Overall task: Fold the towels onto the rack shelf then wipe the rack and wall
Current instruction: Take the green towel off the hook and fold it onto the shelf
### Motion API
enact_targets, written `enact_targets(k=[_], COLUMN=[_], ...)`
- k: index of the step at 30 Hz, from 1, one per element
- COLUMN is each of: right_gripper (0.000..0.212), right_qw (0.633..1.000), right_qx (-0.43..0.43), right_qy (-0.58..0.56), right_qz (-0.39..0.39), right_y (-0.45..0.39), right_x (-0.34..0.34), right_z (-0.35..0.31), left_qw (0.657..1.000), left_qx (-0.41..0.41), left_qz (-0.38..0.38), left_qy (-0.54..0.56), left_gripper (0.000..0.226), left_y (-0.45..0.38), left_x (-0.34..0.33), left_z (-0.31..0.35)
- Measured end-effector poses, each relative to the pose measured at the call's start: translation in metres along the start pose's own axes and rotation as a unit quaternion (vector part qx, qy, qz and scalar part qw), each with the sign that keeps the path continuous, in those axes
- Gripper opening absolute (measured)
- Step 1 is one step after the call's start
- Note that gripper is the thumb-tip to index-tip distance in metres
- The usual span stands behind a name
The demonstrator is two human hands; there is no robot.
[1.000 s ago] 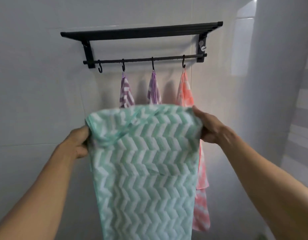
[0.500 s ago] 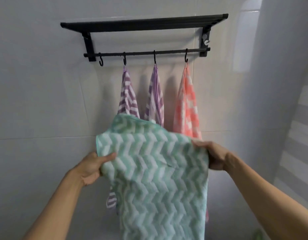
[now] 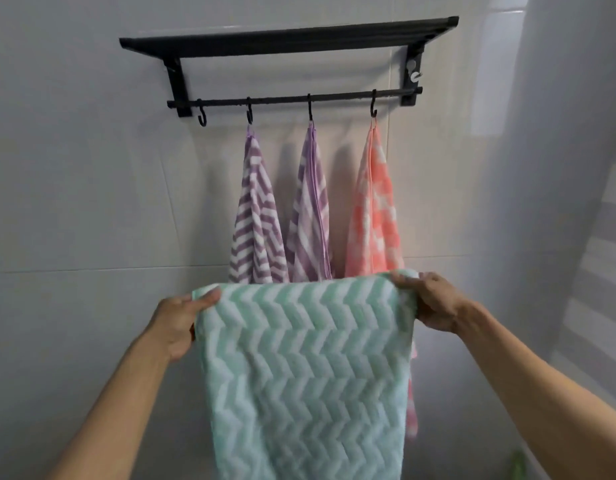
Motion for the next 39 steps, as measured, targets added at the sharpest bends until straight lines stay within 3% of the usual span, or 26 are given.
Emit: enact_targets(k=[1,3,5,6,9,11,12,14,16,18,20,22,23,25,27,29,31,33,36,38,39], right_gripper=[0.052,0.073,0.089,0.086,0.048,0.042,0.047,0.071,0.086,0.076,0.057,0.05,0.056,0.067,0.046,0.036,0.062,0.078,0.046,0.043,0.048], right_qw=[0.999,0.998,0.995,0.993,0.999,0.998,0.997,0.995,0.991,0.998,0.997,0.999,0.997,0.997,1.0,0.999,0.994,0.993,0.999,0.998,0.999], right_qx=[0.008,0.0,-0.046,-0.059,-0.01,0.018,0.014,-0.027,-0.032,0.02,0.048,0.019,0.002,0.002,0.022,-0.011,-0.048,-0.034,0.029,0.006,-0.008], right_qy=[-0.053,-0.04,0.056,0.085,0.037,-0.056,-0.061,0.05,0.116,0.046,-0.053,-0.003,0.05,0.077,0.004,-0.023,0.071,0.087,-0.043,-0.063,-0.037], right_qz=[-0.01,-0.051,-0.069,-0.062,-0.017,-0.011,-0.037,-0.087,-0.063,-0.034,-0.031,-0.051,-0.05,-0.021,0.002,-0.029,-0.07,-0.069,-0.006,-0.018,-0.018], right_y=[-0.001,0.001,0.006,0.007,0.005,0.002,0.002,0.005,0.002,-0.003,-0.002,0.001,0.003,0.001,0.0,0.003,0.005,0.005,0.0,0.001,0.0], right_x=[0.0,-0.004,-0.006,-0.006,-0.012,-0.013,-0.015,-0.022,-0.02,-0.018,-0.016,-0.015,-0.015,-0.011,-0.006,-0.007,-0.01,-0.015,-0.014,-0.014,-0.014], right_z=[-0.007,-0.01,0.005,0.013,0.012,-0.001,-0.005,-0.001,0.003,-0.002,-0.012,-0.015,-0.013,-0.011,-0.009,-0.004,0.007,0.005,-0.008,-0.014,-0.014], left_qw=[0.998,0.991,0.992,0.991,0.999,0.999,0.997,0.995,0.998,0.999,0.994,0.994,0.995,0.997,1.0,0.999,0.997,0.998,0.995,0.995,0.995], left_qx=[-0.03,-0.081,-0.037,0.008,0.023,-0.001,-0.016,-0.031,-0.027,-0.047,-0.073,-0.043,-0.015,0.013,0.007,-0.009,-0.012,-0.02,-0.047,-0.013,0.005], left_qz=[-0.004,-0.074,-0.116,-0.101,-0.005,0.0,-0.04,-0.092,-0.043,0.004,-0.037,-0.097,-0.091,-0.028,0.011,-0.028,-0.075,-0.056,-0.06,-0.098,-0.084], left_qy=[0.048,0.077,-0.035,-0.089,-0.042,0.032,0.058,0.027,-0.04,0.0,0.069,0.013,-0.045,-0.075,-0.008,0.045,0.027,0.014,0.068,0.001,-0.044], left_gripper=[0.028,0.043,0.072,0.079,0.038,0.027,0.028,0.029,0.025,0.029,0.044,0.073,0.08,0.066,0.047,0.034,0.036,0.046,0.065,0.076,0.066], left_y=[-0.005,-0.001,0.012,0.019,0.022,0.014,0.011,0.012,0.009,0.003,0.001,0.009,0.014,0.018,0.014,0.011,0.01,0.004,0.0,0.009,0.013], left_x=[-0.002,-0.007,-0.004,0.001,0.007,0.004,0.0,-0.005,-0.002,0.002,0.005,0.004,0.005,0.007,0.008,0.006,0.004,0.008,0.014,0.01,0.007], left_z=[0.015,0.036,0.021,0.005,-0.013,0.003,0.014,0.024,0.02,0.024,0.034,0.03,0.019,0.0,-0.003,0.01,0.017,0.021,0.029,0.019,0.011])
Point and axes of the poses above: each hand's wrist, its own y-axis away from the middle knuckle, its own x-axis out of the back of the hand, z = x × y, the point moved 2 cm from there along -y, towards the middle knuckle, and after that the axes turned 5 degrees about -x, right-handed, at the moved point
